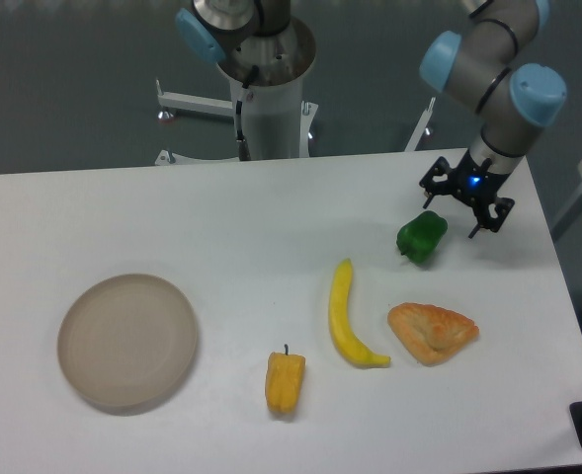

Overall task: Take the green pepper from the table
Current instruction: 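Lower the open gripper around the green bell pepper and close it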

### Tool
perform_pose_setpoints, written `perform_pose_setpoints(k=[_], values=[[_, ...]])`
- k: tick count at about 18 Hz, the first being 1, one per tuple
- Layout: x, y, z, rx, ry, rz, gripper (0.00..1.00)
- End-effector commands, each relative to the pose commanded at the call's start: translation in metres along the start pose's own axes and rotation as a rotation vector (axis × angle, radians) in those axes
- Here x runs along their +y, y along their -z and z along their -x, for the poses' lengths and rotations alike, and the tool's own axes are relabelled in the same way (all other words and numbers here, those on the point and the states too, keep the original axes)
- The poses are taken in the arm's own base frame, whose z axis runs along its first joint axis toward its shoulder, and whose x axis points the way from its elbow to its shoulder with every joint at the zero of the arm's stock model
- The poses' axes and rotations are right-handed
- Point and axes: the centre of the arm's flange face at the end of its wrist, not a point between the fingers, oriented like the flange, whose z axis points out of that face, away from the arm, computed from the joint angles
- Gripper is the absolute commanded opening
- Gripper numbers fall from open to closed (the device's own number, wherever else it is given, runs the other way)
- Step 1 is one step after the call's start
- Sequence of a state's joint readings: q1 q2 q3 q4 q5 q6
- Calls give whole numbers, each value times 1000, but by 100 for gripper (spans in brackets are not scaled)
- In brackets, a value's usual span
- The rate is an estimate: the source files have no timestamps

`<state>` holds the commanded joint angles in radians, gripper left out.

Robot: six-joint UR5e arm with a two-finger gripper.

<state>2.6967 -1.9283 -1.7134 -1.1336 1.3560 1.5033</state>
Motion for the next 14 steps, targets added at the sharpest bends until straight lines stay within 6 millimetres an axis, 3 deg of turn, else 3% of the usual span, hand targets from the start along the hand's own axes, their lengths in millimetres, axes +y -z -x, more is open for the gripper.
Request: perform_pose_setpoints(k=[14], values=[[-14, -13, -8, -23, -28, -19, 100]])
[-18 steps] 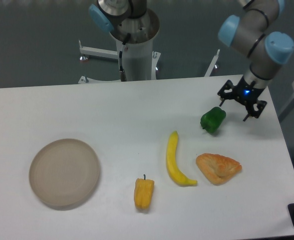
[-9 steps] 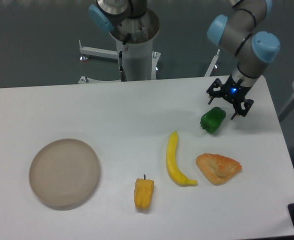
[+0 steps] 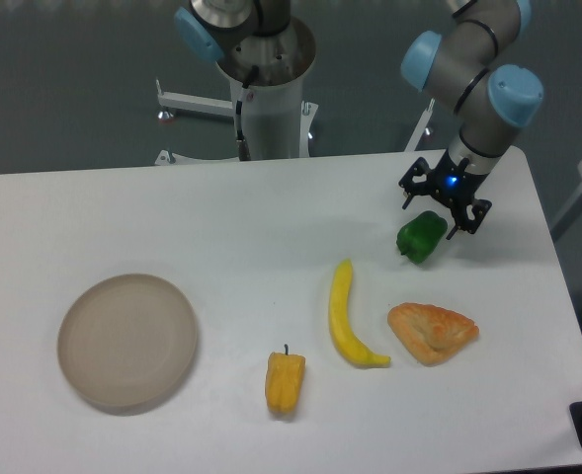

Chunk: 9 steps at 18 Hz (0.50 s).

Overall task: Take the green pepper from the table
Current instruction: 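Lower the open gripper around the green bell pepper and close it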

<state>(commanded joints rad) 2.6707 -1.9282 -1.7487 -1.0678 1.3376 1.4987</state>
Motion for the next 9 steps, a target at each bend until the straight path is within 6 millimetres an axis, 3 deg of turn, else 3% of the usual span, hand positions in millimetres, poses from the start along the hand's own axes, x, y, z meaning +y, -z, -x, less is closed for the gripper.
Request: perform_pose_setpoints(k=[1, 3, 5, 6, 9], values=[[0, 1, 1, -10, -2, -1, 97], [-1, 5, 3, -18, -7, -3, 60], [-1, 7, 4, -23, -10, -2, 37], [-1, 7, 5, -23, -10, -2, 31], [-3, 12, 8, -33, -11, -4, 27]])
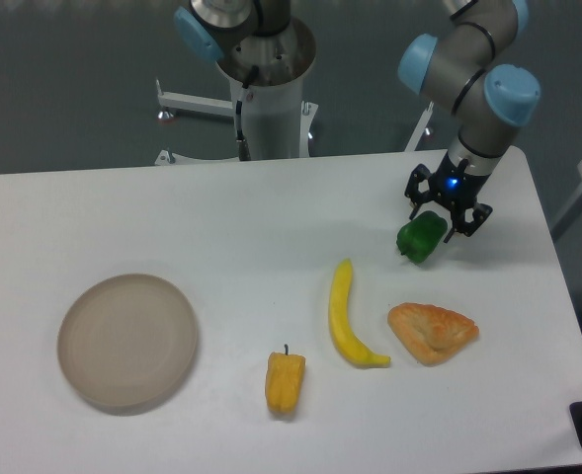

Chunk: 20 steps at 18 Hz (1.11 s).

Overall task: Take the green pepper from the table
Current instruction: 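Lift the gripped green pepper up off the table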

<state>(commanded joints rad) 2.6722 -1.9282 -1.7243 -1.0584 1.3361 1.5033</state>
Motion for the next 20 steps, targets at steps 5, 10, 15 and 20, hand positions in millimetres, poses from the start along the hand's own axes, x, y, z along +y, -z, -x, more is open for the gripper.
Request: perform_pose_setpoints(k=[5, 10, 15, 20], values=[[-19, 18, 7, -32, -30, -3, 27], [-73, 69, 9, -132, -114, -18, 27], [-137, 102, 8, -208, -193, -25, 27], [-196, 114, 0, -250, -181, -29, 27]])
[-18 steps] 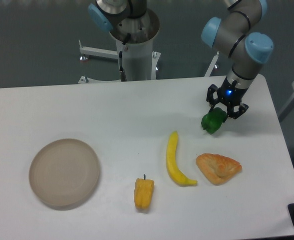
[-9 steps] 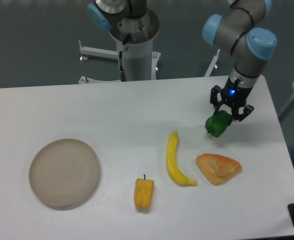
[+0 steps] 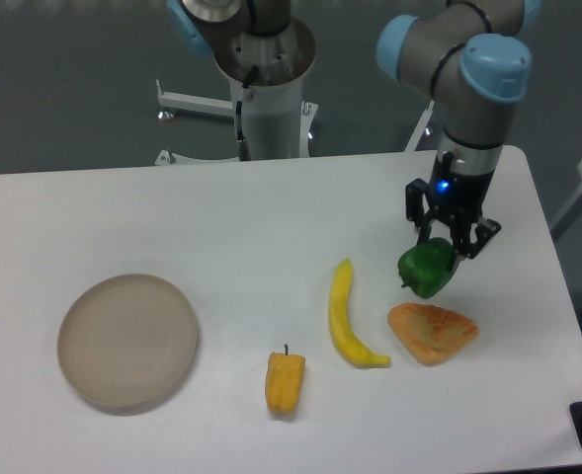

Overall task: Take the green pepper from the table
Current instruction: 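Lift the gripped green pepper up off the table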

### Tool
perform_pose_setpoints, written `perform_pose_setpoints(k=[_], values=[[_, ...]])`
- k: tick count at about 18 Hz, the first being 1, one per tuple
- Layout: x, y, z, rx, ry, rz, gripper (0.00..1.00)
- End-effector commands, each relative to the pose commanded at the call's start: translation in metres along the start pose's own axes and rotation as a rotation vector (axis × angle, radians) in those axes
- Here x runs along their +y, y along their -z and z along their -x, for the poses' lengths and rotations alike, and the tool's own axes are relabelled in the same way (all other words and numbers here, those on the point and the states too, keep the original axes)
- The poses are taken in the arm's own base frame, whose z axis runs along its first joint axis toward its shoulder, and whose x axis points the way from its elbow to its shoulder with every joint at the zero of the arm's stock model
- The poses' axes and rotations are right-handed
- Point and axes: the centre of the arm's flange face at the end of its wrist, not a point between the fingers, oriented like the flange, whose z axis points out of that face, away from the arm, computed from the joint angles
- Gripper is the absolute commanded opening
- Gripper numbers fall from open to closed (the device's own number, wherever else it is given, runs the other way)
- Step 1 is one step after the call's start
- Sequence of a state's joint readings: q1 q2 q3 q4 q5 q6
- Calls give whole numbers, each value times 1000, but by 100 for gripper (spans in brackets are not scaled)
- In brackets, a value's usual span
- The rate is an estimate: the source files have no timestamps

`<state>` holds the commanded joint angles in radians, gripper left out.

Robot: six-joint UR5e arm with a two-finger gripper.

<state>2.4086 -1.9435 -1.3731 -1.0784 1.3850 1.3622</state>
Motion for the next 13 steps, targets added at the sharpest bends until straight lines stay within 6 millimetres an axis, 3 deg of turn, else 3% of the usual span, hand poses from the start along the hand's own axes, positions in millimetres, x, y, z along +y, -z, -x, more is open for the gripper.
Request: perform_pose_setpoints(k=[2, 6, 13], values=[[-24, -4, -2, -10, -37, 33, 27], [-42, -16, 0, -21, -63, 77, 27], [-40, -28, 5, -15, -63, 98, 27]])
